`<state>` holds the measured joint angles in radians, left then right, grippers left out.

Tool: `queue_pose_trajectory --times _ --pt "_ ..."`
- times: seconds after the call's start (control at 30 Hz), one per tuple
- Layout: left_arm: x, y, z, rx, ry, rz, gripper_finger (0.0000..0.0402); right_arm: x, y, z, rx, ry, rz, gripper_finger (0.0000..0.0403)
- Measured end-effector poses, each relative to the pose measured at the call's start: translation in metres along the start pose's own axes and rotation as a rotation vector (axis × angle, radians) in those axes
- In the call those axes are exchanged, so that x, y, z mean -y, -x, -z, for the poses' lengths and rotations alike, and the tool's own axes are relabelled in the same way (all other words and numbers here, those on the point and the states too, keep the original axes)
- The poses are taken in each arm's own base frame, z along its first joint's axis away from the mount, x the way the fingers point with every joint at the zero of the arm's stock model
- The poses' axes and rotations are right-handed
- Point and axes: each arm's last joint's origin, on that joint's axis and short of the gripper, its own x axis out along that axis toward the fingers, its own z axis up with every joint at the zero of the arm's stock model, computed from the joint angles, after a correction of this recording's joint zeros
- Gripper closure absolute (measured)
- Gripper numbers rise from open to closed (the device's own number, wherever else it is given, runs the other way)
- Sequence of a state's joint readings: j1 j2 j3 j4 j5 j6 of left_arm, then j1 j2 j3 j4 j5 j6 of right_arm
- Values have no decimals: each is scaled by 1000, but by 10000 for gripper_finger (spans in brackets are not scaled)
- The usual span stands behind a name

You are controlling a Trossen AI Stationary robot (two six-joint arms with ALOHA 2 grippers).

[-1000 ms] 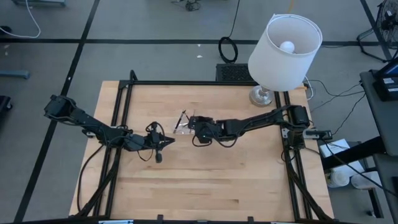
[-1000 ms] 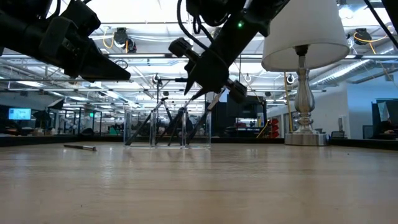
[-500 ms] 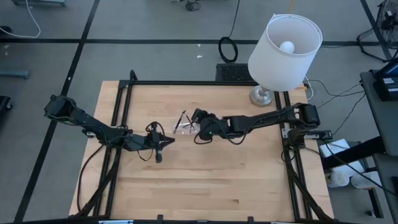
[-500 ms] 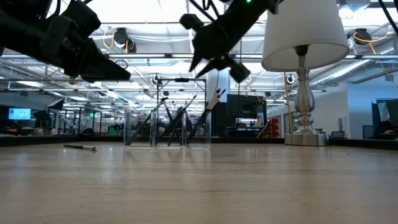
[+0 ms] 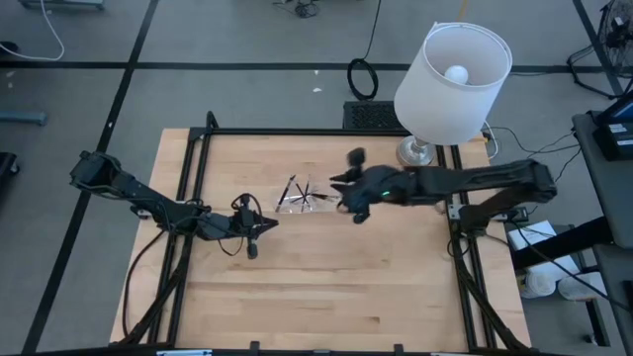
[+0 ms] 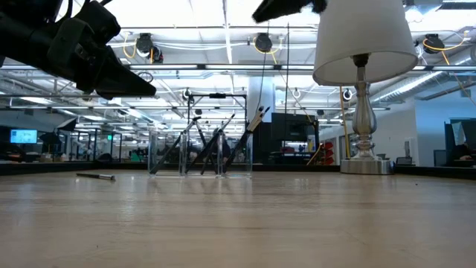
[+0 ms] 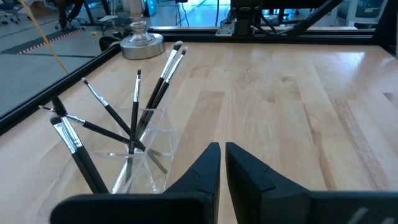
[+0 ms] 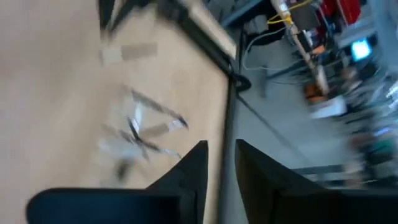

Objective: Put items in baskets/containers
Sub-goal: Put the black eyeshadow brush into the transparent organizer

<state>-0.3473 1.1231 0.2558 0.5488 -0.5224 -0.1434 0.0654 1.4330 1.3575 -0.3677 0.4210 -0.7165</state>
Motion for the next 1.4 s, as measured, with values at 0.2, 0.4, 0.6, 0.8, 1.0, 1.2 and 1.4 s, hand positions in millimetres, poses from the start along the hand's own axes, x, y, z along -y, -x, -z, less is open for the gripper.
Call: queue_pose_trajectory --times 0.2,0.4,0.6,0.8,1.0,1.2,1.4 --pt "0 0 0 1 16 0 366 -16 34 30 173 -289 -120 379" --pt "0 0 0 0 24 0 366 -85 40 61 439 -343 -120 398" --pt "-2 0 10 -93 90 -24 366 -122 35 98 581 -395 -54 400" --pt "-5 3 26 -279 159 29 366 -129 34 117 582 -375 -9 401" --pt "-4 3 14 -501 65 -17 366 -128 34 122 573 -375 2 402" --pt "-12 11 -19 -870 -75 -122 347 -127 34 123 569 -364 6 402" --pt "-20 9 -30 -1007 -236 -18 289 -125 35 121 598 -367 23 402"
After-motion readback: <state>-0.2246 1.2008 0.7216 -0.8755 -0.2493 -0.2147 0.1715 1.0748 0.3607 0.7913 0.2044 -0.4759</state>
